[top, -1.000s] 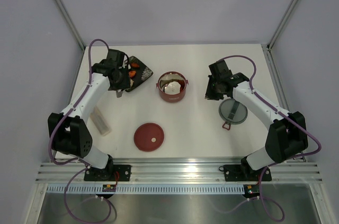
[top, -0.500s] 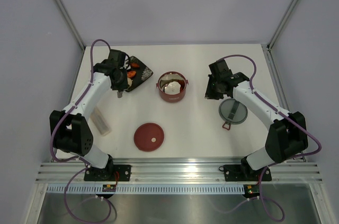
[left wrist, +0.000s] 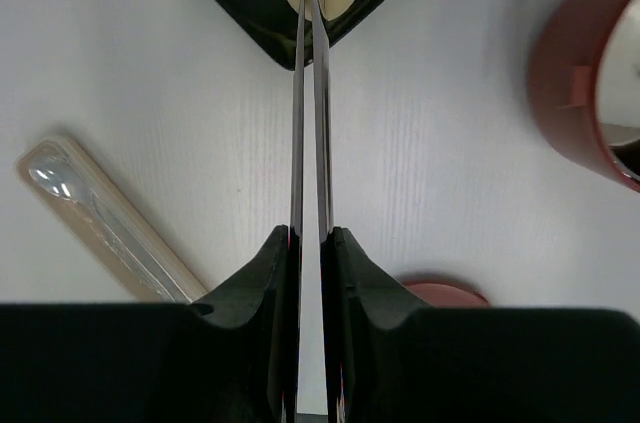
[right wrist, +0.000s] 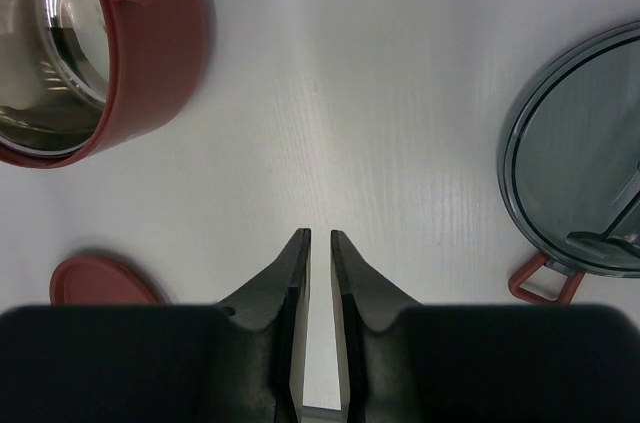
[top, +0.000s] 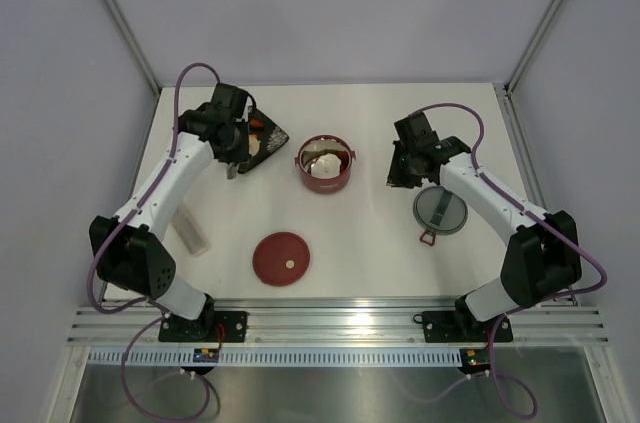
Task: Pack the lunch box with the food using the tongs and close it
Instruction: Pick up the fake food from the plate, then place the fake food in the packing box.
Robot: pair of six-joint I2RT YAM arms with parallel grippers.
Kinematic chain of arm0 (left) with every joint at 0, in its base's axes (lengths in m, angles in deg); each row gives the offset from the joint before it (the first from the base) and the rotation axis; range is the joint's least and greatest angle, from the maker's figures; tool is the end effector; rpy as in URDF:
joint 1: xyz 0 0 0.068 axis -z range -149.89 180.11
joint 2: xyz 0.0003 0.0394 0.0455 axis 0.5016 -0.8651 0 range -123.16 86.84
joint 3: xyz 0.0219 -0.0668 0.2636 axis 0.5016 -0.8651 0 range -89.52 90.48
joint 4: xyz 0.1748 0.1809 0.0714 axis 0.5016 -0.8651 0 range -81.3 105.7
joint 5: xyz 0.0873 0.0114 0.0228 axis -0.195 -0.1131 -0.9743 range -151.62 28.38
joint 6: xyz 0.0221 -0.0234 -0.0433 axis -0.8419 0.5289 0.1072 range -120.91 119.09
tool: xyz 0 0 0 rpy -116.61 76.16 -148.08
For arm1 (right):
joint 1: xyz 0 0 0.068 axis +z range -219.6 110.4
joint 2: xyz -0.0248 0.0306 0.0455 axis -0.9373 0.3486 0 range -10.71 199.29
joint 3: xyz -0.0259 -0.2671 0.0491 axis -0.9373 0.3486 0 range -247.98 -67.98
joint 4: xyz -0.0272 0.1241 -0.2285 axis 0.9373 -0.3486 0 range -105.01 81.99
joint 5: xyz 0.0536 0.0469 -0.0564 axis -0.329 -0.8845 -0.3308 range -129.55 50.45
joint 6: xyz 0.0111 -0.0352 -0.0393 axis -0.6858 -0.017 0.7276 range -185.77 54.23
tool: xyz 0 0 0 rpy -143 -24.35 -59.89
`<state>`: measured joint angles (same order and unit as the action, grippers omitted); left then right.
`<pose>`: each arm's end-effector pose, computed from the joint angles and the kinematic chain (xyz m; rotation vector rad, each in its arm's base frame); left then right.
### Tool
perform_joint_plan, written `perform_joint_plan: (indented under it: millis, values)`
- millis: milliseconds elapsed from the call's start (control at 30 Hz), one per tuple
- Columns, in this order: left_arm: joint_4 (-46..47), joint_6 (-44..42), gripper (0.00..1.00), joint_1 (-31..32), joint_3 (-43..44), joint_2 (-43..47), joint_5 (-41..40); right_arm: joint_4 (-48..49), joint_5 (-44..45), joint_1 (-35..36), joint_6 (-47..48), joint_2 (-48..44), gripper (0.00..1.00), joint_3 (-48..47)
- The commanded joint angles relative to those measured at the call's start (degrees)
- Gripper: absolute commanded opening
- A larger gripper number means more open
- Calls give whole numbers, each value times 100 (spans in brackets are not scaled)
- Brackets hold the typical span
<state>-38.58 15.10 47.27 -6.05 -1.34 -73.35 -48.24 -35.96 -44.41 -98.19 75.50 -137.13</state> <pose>0.3049 -0.0865 0.3237 -0.0474 2.5671 0.0493 0.2847 0.1314 0.2702 0.1876 2.5897 0.2955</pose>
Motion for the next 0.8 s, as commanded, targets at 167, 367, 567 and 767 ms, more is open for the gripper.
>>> perform_joint_plan:
  millis: [167,367,567,767]
  values:
    - [-478,-221,0,1234,1242,328,47,50,159,47,-115,-175,21,24]
    - [-487,-142,0,1798,1436,135,416,33,194,47,-97,-237,21,68]
    - [-338,-54,0,2185,1313,-32,645,24,221,47,-97,-254,21,85]
    - [-127,-10,5,2326,1199,-225,698,24,203,47,-115,-254,21,94]
